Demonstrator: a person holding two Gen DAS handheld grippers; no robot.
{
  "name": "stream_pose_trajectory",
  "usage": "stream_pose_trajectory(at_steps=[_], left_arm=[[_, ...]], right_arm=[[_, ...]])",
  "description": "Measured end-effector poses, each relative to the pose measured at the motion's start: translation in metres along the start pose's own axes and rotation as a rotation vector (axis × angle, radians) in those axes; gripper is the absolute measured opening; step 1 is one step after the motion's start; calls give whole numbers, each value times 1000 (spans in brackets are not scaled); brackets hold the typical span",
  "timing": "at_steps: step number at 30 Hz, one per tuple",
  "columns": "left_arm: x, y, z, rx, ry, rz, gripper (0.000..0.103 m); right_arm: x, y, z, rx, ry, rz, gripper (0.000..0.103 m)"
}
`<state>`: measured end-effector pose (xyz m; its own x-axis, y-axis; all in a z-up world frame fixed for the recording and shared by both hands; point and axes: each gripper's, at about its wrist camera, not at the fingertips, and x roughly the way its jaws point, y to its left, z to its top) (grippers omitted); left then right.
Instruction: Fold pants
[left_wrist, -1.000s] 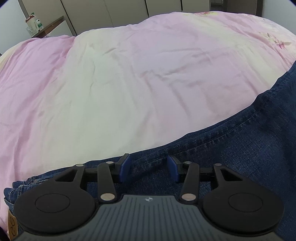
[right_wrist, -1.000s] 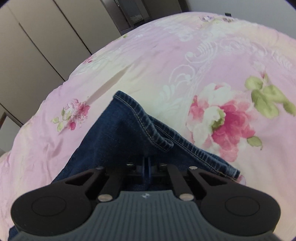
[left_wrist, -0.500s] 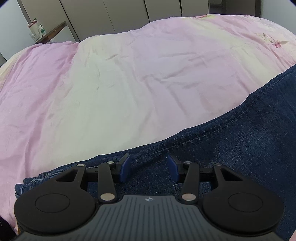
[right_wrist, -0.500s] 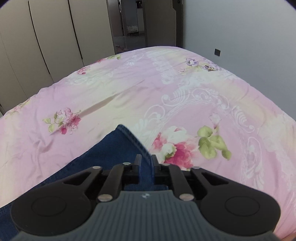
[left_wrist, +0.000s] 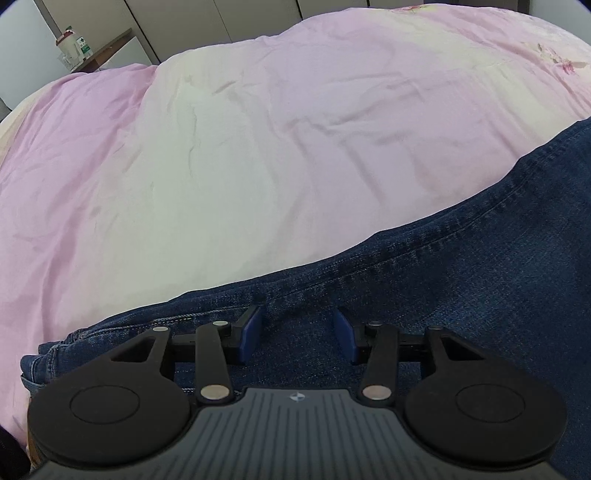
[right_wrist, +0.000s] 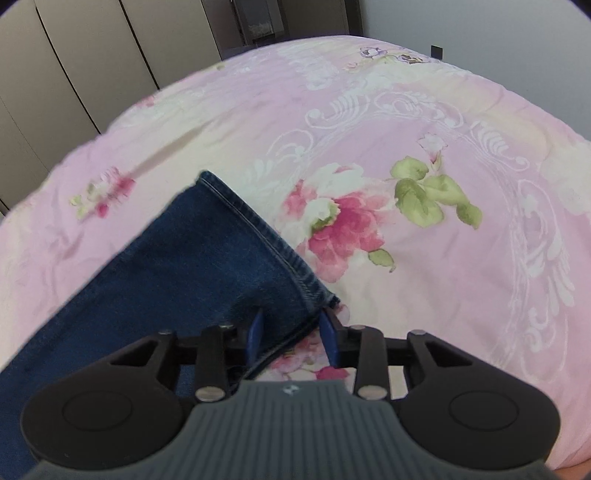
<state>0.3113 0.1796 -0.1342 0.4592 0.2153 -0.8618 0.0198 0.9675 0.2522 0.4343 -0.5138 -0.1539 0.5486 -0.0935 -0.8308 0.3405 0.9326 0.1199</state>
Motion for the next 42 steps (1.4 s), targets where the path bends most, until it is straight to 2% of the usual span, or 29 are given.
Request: stream_pose_trajectory(at_steps=[2,5,6,8,12,15,17,19,24,27,32,34,38,42], left_arm=[[8,2,1,-41,-6,7,55],[13,3,4,-53,-9,17,55],[13,3,5,-49,-9,17,54],[7,8,4,-47,-16,22,46],[-24,49,-6,-83,-48,5,46],[-50,98,-21,-171,-74,34,57],[-66,136,-36,-240,-97,58,72],[-77,174,-50,-321,-105,78,78],[-73,240,-82,-467,-84,62,81],[-56,260,-96,-531,-67,34,83],[-16,273,-118,-627,-25,-79,86],[-5,274,-120,-622,-30,-101,88],[7,275,-110,-540,-27,-108,92],[14,274,-100,-512,-41,-123,91]], right_arm=[[17,1,-3,-56,22,-76,47],[23,-3,-3,-22,21,-91,47],[22,-1,-2,-41,24,-108,47],[15,7,-1,-98,17,-157,44],[-10,18,1,-196,-12,-200,41],[-32,23,-2,-223,-47,-188,41],[-44,28,-7,-219,-62,-157,41],[-55,37,-15,-214,-64,-122,41],[-66,71,-44,-257,-45,-69,43],[-68,91,-62,-288,-27,-60,45],[-70,120,-88,-338,6,-61,48],[-71,130,-94,-368,11,-72,49],[-72,145,-101,-426,20,-103,50],[-68,152,-100,-439,22,-125,50]])
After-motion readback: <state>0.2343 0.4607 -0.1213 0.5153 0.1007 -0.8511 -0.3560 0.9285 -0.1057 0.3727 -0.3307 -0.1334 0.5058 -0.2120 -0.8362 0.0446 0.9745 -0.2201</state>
